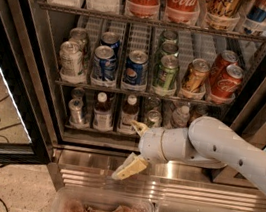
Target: Pick blue plastic bottle from bottom shelf of fridge
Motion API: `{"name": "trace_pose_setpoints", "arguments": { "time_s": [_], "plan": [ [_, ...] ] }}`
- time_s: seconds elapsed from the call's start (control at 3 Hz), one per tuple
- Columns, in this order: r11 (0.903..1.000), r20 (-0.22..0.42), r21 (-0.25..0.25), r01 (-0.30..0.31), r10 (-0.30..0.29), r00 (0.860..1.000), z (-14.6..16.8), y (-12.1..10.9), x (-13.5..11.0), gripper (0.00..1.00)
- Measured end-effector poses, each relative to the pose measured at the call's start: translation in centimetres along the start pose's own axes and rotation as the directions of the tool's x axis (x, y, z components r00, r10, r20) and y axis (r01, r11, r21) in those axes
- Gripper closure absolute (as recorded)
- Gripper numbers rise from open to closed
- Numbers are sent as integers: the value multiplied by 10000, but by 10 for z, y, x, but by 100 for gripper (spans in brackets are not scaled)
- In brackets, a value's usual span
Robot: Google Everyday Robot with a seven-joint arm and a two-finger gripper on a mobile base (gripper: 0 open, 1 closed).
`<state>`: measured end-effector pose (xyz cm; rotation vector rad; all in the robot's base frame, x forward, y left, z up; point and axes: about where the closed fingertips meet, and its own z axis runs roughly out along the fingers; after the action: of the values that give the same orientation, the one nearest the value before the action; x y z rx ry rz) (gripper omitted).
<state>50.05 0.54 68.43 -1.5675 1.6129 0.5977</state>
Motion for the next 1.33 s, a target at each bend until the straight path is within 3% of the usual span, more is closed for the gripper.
{"name": "trace_pose_setpoints", "arguments": {
  "time_s": [0.67, 1.0, 1.33],
  "plan": [
    [9999, -117, -82, -128, 127, 9999, 26, 1, 2, 0],
    [9994, -202, 120, -310, 312, 9993, 41, -3, 4, 0],
    [9971, -31, 692, -322, 325, 9995, 48, -12, 1, 0]
  ]
}}
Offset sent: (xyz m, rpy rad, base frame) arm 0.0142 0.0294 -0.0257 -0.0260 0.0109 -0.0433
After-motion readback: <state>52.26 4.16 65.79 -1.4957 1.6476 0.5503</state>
